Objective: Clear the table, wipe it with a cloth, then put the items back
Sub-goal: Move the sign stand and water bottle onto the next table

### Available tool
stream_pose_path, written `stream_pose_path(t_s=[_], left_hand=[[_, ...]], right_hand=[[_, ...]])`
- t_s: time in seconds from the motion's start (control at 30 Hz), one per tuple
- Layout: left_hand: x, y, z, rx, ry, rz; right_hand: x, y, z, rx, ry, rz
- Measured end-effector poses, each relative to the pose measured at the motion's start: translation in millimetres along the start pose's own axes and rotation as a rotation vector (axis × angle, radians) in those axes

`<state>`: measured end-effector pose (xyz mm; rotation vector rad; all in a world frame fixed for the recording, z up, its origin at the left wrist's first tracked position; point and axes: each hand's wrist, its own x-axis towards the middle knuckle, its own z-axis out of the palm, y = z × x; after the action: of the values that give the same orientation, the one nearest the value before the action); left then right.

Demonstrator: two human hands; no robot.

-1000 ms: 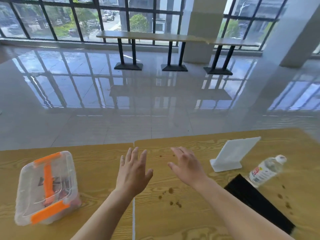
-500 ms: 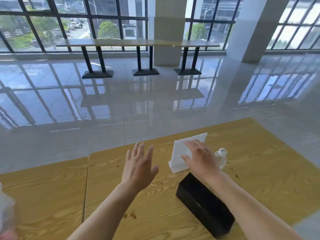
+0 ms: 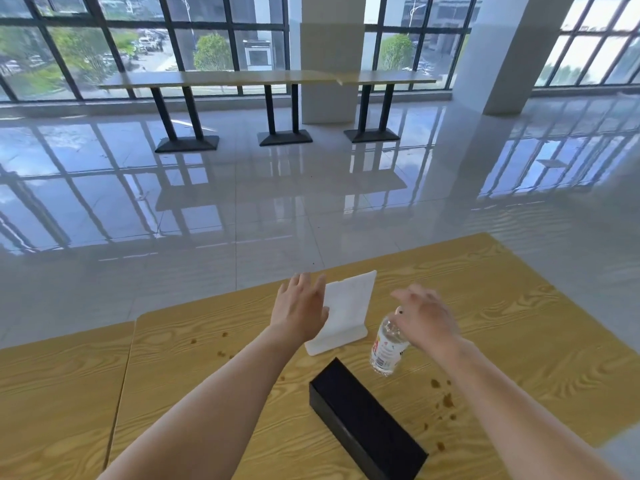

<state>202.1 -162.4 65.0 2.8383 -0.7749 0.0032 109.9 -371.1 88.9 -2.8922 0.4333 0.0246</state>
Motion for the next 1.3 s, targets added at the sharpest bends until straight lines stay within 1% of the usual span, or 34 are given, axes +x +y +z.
stream_pose_path(t_s=[0.1, 0.33, 0.5, 0.7, 1.0, 1.3], left_hand=[[5, 3, 9, -0.037, -0.017, -0.017], [19, -5, 18, -0.054, 0.047, -0.066], [20, -12, 17, -0.074, 0.072, -0.046], [5, -46, 8, -0.087, 0.133, -0.05], [-54, -125, -30, -0.085, 0.235, -0.169], [-144, -221, -63, -0.01, 0.307, -0.417]], right_hand=[[3, 3, 5, 0.014, -0.018, -0.023], [9, 4, 7, -0.015, 0.017, -0.06], [11, -2, 5, -0.008, 0.016, -0.056], [12, -23, 1, 0.028, 0.042, -0.1], [20, -110, -6, 0.06, 0.062, -0.29], [23, -232, 6, 0.1, 0.012, -0.519]])
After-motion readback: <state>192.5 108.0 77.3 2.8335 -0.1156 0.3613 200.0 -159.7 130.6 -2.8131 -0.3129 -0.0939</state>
